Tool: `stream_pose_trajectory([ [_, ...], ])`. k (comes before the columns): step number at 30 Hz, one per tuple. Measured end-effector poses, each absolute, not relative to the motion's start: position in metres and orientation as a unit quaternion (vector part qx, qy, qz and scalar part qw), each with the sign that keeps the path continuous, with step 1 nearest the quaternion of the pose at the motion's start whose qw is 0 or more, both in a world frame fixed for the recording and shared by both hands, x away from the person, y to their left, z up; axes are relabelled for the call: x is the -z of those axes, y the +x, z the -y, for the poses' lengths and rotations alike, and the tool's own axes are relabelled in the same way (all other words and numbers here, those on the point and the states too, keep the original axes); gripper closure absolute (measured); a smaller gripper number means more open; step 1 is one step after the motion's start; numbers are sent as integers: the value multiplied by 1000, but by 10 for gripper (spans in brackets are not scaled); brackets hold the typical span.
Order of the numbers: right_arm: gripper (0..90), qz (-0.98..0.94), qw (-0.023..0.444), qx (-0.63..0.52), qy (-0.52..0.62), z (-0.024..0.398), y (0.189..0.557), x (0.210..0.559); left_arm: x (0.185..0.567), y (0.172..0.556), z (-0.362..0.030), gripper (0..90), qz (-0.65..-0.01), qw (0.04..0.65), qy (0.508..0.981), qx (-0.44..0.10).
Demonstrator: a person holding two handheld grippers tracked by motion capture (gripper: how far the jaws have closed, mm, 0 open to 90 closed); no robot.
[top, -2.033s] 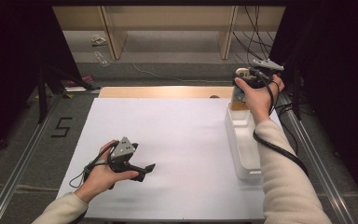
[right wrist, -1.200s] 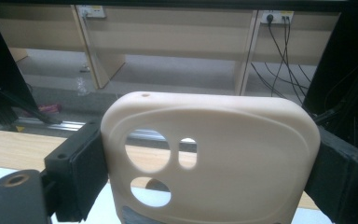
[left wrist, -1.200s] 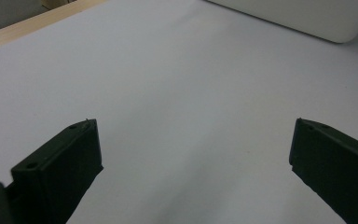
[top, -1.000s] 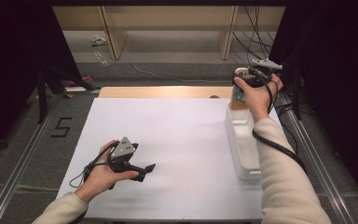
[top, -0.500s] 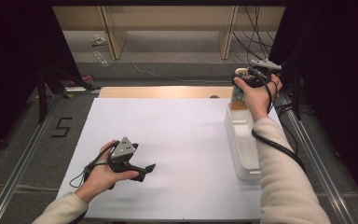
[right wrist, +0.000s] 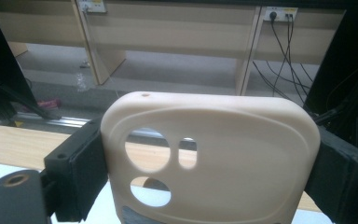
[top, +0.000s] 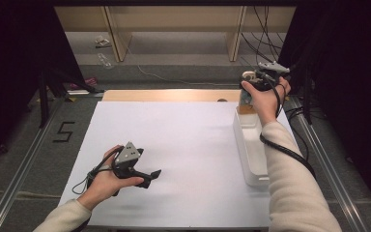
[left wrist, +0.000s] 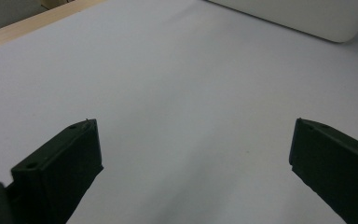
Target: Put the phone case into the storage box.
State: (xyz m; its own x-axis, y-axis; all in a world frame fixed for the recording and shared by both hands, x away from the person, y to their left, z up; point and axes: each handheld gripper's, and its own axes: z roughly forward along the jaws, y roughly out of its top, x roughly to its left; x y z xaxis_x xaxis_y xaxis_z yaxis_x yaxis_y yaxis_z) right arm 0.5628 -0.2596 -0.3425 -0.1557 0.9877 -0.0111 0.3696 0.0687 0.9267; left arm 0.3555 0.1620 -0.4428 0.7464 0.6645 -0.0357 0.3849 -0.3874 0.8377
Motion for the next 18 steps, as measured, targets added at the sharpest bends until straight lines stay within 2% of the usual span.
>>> stream_pose_trajectory([
  [18,123,-634,363,-418,539,260,565,348,444,356,-161,19,-320,452,818,-153],
])
